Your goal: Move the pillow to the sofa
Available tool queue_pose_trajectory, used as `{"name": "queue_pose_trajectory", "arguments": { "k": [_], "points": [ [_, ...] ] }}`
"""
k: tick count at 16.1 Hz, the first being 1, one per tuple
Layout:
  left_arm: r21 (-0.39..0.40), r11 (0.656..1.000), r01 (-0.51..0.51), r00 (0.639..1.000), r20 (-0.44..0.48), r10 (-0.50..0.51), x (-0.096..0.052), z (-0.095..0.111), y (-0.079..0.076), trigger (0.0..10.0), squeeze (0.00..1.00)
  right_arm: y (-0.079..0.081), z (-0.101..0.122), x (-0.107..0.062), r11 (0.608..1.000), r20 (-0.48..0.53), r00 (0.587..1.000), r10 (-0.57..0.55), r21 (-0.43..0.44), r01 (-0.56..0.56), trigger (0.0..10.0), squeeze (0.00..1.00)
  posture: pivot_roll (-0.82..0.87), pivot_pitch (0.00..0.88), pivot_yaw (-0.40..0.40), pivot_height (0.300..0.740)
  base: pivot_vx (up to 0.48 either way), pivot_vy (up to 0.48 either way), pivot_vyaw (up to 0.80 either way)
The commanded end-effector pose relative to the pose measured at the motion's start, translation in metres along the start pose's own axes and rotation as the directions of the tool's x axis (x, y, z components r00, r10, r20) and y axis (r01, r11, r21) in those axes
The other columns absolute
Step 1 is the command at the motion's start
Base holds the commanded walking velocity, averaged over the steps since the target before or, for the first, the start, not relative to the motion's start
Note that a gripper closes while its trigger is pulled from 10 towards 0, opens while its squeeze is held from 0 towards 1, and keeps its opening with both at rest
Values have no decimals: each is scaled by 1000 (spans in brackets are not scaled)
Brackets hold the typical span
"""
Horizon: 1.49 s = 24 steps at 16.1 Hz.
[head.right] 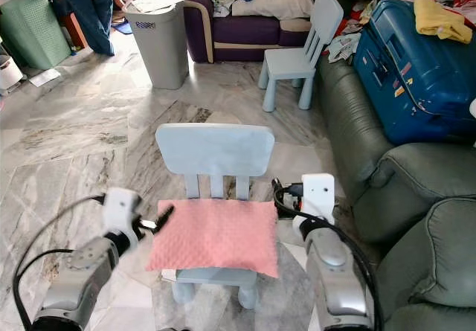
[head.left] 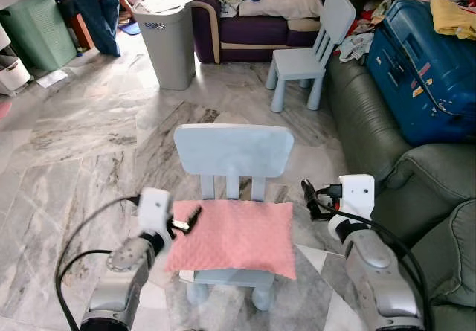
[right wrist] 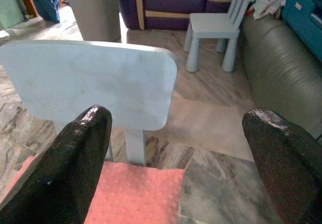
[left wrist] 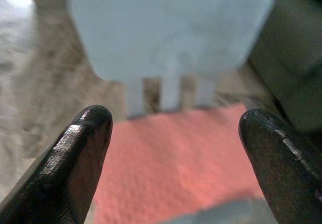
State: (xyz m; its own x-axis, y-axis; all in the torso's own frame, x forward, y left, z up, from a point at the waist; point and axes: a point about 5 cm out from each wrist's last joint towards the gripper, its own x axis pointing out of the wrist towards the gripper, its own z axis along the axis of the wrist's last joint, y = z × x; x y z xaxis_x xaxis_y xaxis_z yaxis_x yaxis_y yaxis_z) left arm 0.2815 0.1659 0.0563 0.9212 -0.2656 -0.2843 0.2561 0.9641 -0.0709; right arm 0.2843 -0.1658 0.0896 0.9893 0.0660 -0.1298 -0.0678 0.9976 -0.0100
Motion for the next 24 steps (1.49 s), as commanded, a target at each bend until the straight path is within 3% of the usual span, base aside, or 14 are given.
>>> {"name": "queue_pose_trajectory", "arguments": {
  "k": [1, 19, 24],
  "points": [
    [-3, 999, -32, 999, 25, 32, -3, 3, 3, 10000, 0, 0, 4, -1, 1000, 19, 1000, -7, 5, 7, 10000, 0, -35, 67, 22, 740, 0, 0, 0],
    [-14, 999, -45, 999, 10, 45, -8, -5, -2, 10000, 0, 8, 7, 5, 1000, 10, 999, 31, 4, -31, 10000, 0, -33, 112, -1, 740, 0, 0, 0],
    [-18, 999, -50, 999, 1, 50, -13, -9, -3, 10000, 0, 10, 3, 0, 999, -3, 999, 45, 8, -45, 10000, 0, -32, 132, -8, 740, 0, 0, 0]
  ]
}}
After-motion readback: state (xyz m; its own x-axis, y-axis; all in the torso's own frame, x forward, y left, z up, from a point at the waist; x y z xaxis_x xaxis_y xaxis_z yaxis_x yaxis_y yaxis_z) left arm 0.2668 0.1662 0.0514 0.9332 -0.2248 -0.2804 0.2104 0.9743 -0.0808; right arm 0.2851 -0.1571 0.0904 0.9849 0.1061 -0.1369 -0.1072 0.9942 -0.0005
